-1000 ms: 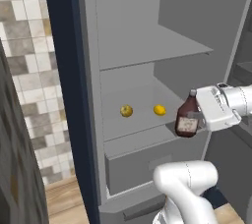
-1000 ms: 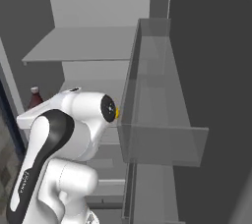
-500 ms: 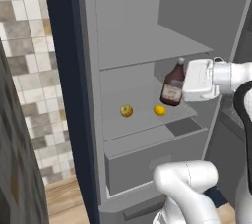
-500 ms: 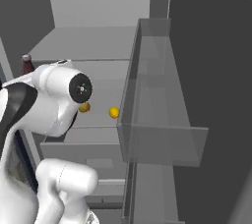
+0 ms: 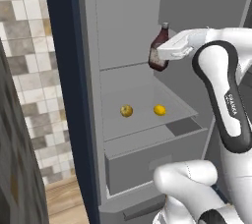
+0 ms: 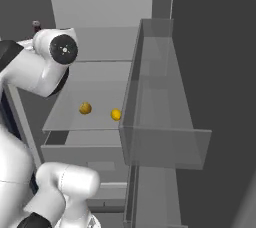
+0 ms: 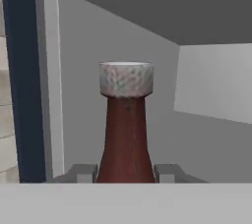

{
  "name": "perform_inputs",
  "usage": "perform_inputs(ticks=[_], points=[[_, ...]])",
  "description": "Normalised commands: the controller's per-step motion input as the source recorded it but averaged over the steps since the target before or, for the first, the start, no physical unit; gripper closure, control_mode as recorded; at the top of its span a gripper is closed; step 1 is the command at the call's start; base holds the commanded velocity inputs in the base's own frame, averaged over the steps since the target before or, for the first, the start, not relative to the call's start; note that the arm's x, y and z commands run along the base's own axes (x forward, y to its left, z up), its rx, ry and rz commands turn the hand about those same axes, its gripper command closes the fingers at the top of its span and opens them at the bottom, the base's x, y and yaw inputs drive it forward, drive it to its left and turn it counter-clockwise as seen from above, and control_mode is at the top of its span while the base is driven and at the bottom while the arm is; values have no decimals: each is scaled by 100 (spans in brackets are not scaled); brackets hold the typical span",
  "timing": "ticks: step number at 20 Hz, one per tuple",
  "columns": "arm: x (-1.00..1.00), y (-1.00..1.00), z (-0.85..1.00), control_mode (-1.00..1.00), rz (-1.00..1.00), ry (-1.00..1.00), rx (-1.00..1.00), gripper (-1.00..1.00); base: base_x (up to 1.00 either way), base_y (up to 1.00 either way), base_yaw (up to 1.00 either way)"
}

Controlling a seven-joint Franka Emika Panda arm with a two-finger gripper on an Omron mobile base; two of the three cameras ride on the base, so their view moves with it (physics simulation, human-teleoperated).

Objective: Place the ketchup and condiment bottle from the counter to the top shelf of the fridge. If the existing items in the fridge are on the top shelf, move them to other shelves.

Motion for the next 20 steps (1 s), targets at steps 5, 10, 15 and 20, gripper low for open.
perform_inputs(ticks=[5,10,15,20], points=[[97,9,2,-100,-11,16,0,100,0,0,0],[91,18,-14,-100,-10,4,0,100,0,0,0],[88,25,-31,-100,-9,0,0,100,0,0,0],[72,21,-52,-100,-6,0,0,100,0,0,0]])
